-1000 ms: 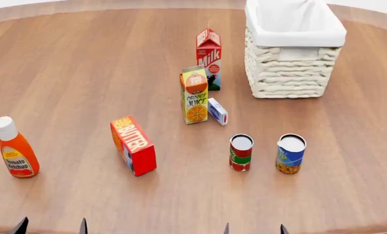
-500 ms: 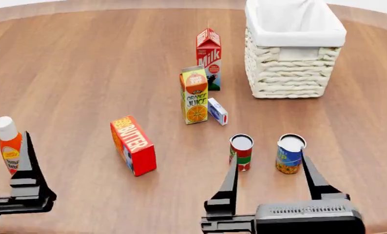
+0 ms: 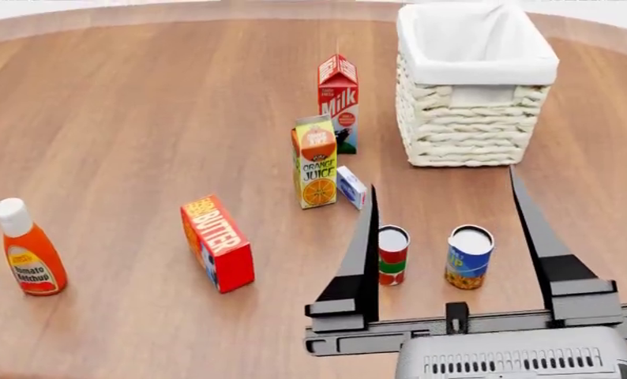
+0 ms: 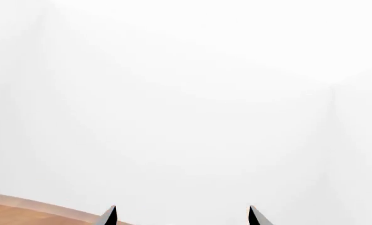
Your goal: Pick up the alphabet soup and the tomato sauce, and put them in the basket.
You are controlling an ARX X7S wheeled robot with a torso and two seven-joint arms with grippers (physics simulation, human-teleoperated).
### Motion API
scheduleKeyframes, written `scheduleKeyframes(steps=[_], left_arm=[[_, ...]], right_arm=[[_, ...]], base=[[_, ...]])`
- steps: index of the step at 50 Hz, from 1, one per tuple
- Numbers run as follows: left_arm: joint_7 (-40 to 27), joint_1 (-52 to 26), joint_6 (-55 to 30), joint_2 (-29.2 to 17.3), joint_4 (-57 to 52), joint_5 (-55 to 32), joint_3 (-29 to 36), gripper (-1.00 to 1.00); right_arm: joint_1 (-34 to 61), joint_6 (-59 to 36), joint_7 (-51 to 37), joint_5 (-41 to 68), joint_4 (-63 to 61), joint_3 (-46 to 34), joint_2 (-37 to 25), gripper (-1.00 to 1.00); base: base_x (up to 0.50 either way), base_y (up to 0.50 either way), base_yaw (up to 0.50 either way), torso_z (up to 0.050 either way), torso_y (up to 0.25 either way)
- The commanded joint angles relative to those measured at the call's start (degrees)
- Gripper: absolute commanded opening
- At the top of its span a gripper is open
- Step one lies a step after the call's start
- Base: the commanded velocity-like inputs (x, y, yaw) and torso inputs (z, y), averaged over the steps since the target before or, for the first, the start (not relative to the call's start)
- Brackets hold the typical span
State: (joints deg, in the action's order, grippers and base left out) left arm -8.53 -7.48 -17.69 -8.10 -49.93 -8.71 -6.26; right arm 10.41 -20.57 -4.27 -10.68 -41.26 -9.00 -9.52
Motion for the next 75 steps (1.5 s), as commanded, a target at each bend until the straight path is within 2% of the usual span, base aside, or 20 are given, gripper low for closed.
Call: scheduleKeyframes(steps=[1,15,31,53,57,75], left_arm=[[-1.1,0.6,0.1,-0.6,-2.3,1.0,1.6,1.00],[-2.2,0.0,-2.6,-1.9,-6.0,-0.4,1.3,1.00],[-3.0,0.9,-2.4,-2.3,-5.5,-2.3,1.0,1.00],[-4.2,0.9,-1.5,-3.6,-5.4,-2.5,1.8,1.00],[-4.4,1.2,-1.4,-3.7,-5.3,-2.6,1.9,1.00],[-5.1,2.4,-0.6,-4.5,-5.1,-3.0,2.6,1.00]], right_arm=[[-0.6,-0.1,-0.6,-0.6,-2.2,-0.8,-1.0,1.00],[0.3,-2.2,-0.7,-1.9,-4.5,-2.7,-1.3,1.00],[-0.2,-0.3,-1.7,-0.9,-3.5,-3.3,-1.7,1.00],[0.0,-0.2,-2.2,-0.9,-2.6,-4.4,-2.7,1.00],[0.2,0.4,-1.5,-3.2,-2.0,-7.1,-4.0,1.00],[0.4,-0.4,-1.6,-1.6,-1.1,-7.3,-3.9,1.00]], base=[[0.00,0.00,0.00,0.050,0.041],[0.00,0.00,0.00,0.050,0.040],[0.00,0.00,0.00,0.049,0.037],[0.00,-0.45,0.00,0.000,0.000],[0.00,0.00,0.00,0.000,0.000],[0.14,0.00,0.00,0.000,0.000]])
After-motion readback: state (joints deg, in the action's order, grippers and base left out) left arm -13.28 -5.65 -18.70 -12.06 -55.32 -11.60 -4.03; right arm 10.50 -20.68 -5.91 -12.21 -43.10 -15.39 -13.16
